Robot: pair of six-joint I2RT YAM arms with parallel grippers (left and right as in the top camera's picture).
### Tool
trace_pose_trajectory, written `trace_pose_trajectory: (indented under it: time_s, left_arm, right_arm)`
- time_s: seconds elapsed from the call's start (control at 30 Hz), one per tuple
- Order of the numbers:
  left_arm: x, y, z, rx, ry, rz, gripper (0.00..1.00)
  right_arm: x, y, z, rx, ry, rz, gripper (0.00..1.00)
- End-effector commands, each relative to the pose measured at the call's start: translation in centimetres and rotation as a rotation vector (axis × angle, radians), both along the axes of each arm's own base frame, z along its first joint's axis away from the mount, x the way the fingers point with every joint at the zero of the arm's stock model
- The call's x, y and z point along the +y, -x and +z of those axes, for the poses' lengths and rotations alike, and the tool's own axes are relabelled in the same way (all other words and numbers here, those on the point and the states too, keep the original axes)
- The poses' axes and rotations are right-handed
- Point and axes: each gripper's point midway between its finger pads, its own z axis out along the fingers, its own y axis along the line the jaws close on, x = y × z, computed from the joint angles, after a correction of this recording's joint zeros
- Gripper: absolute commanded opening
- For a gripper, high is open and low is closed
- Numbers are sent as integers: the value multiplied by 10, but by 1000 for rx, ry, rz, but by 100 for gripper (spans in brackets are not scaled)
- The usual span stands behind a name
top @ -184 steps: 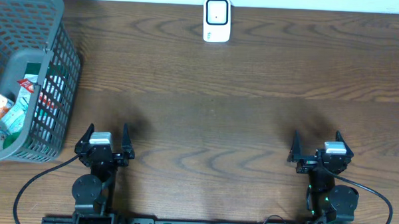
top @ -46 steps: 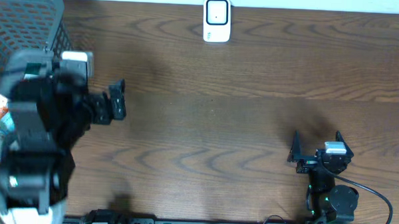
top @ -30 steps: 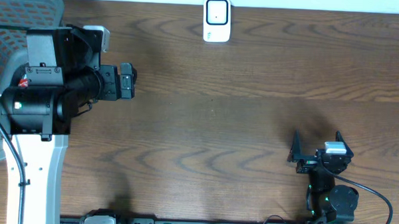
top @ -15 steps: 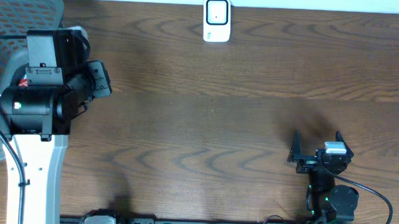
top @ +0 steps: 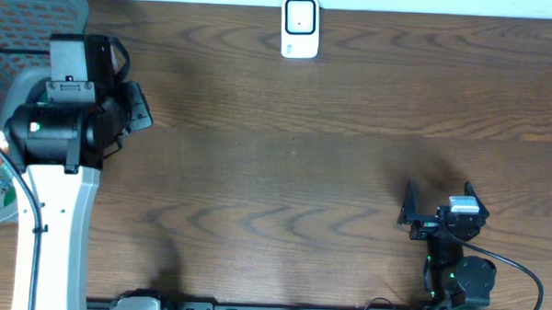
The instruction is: Scan the item barcode
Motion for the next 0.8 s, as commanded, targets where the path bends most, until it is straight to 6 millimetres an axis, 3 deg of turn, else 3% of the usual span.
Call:
trace_pose_trajectory:
  time_s: [0.0, 0.07, 0.17, 0.3, 0.77]
  left_arm:
    - [4, -3, 2, -4, -5, 25, 39]
    - [4, -5, 0, 4, -5, 24, 40]
    - [4, -6, -2, 10, -5, 24, 60]
    - [4, -6, -2, 10, -5, 23, 77]
    - [4, -6, -2, 10, -5, 23, 87]
  right_arm:
    - [0, 0, 0, 0, -1, -2, 99]
    - [0, 0, 0, 0, -1, -2, 99]
    - [0, 0, 0, -1, -1, -2, 99]
    - [0, 0, 0, -1, -1, -2, 99]
    - [0, 0, 0, 0, -1, -2, 99]
